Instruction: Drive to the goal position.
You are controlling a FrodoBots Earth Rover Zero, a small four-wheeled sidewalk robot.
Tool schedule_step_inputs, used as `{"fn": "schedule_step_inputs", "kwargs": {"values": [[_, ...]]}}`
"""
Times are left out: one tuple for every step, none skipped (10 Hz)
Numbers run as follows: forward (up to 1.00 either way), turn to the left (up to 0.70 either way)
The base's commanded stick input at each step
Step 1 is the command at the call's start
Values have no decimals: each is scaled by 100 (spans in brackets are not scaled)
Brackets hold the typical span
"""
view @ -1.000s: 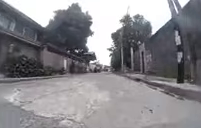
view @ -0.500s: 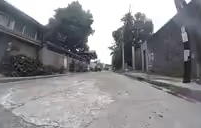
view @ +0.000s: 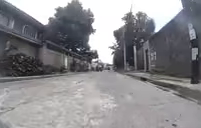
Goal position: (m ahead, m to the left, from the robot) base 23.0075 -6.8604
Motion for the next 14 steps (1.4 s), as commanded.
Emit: {"fn": "schedule_step_inputs", "kwargs": {"values": [[50, 0], [50, 0], [50, 0], [50, 0], [50, 0], [50, 0], [50, 0], [50, 0], [50, 0], [50, 0], [50, 0], [50, 0], [50, 0], [50, 0]]}}
